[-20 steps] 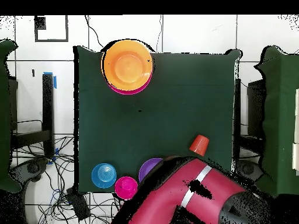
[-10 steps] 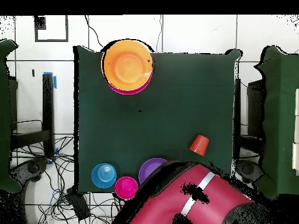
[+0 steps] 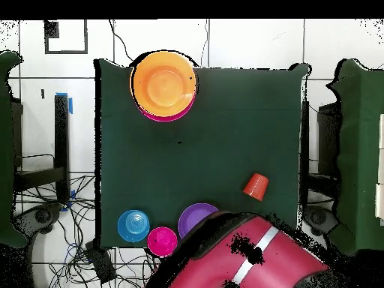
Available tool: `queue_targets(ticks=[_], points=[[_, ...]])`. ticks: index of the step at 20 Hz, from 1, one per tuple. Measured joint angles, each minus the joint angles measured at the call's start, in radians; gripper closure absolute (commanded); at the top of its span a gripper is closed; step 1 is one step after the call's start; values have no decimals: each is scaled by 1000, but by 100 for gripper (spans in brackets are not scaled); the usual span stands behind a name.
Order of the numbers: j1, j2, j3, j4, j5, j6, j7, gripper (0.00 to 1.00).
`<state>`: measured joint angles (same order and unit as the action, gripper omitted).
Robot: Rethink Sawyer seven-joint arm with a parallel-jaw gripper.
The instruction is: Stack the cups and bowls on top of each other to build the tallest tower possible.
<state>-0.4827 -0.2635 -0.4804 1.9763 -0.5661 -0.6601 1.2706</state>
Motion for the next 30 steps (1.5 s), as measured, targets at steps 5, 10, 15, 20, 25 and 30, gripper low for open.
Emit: queue_targets(ticks=[5, 10, 15, 20, 25, 30], points=[[0, -4, 0, -4, -3, 0, 0, 0], [-4, -8, 8, -6, -23, 9, 0, 0], [-47, -30, 60, -10, -81, 83, 0, 0], [-142, -81, 152, -22, -140, 193, 0, 0], [-232, -114, 236, -32, -180, 293, 0, 0], [-287, -135, 300, -32, -214, 387, 0, 0]])
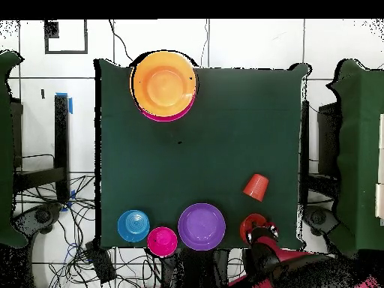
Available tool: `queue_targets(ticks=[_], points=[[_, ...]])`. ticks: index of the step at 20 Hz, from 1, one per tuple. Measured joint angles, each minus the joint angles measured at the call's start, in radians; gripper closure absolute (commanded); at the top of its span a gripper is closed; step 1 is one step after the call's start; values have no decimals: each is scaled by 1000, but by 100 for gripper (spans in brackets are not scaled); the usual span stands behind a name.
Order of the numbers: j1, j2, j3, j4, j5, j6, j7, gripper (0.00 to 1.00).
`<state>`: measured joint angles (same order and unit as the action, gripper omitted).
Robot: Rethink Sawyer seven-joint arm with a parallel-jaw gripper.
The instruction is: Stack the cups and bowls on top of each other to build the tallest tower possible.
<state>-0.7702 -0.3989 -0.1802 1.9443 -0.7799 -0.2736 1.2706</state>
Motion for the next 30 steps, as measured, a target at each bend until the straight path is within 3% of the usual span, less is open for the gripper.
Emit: queue_targets(ticks=[8, 9, 30], points=[[-10, -13, 44, 0, -21, 33, 0, 0], [-9, -13, 53, 0, -21, 33, 0, 100], [3, -73, 56, 11, -30, 62, 0, 100]])
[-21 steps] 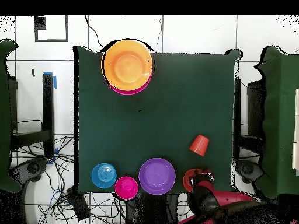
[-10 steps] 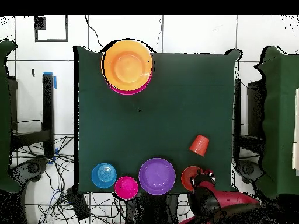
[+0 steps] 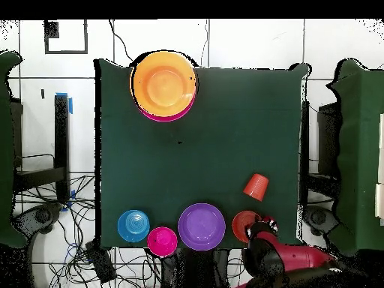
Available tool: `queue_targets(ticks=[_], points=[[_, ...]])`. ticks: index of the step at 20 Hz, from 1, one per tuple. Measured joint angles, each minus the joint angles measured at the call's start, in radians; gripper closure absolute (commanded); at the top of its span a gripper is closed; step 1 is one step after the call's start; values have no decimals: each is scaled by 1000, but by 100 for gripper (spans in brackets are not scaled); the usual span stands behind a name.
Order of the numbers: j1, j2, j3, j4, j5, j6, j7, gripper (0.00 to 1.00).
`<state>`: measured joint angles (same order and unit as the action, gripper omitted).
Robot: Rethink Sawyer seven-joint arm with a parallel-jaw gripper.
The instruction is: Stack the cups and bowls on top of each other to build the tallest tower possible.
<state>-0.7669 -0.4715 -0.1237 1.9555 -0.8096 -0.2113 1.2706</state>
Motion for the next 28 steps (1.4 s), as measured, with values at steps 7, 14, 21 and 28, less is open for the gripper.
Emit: queue_targets(ticks=[7, 14, 21, 28], points=[[-7, -130, 52, 41, 0, 118, 0, 100], [-45, -265, 133, 81, 24, 250, 0, 100], [-50, -428, 223, 121, 111, 399, 0, 100], [-47, -567, 300, 139, 208, 497, 0, 100]])
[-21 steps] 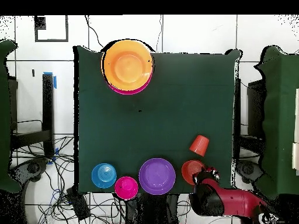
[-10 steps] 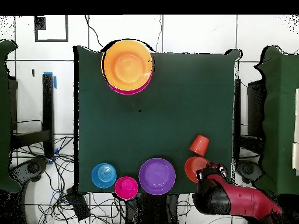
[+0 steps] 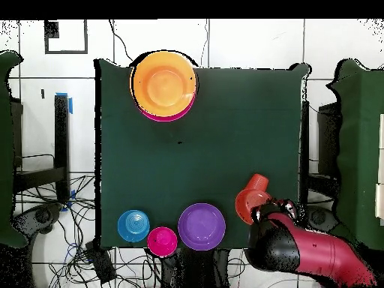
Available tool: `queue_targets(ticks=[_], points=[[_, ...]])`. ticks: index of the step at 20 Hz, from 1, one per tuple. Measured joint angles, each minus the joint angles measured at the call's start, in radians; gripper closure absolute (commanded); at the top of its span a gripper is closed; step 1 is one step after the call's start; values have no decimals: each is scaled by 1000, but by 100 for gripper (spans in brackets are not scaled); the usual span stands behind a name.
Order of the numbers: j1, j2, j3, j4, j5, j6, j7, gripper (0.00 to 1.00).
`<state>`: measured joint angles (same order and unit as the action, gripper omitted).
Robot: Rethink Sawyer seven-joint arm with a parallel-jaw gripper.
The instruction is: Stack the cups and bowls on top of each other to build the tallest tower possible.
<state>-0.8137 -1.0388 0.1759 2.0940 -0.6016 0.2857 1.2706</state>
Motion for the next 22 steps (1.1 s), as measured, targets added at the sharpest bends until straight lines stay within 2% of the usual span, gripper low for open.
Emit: queue_targets(ticks=[3, 10, 17, 18, 22], points=[[9, -26, 15, 0, 18, 12, 0, 100], [96, -79, 48, -22, 87, 70, 0, 100], [160, -89, 74, -70, 153, 165, 0, 100], [179, -85, 81, -94, 180, 199, 0, 100], [216, -75, 85, -143, 214, 254, 0, 100]])
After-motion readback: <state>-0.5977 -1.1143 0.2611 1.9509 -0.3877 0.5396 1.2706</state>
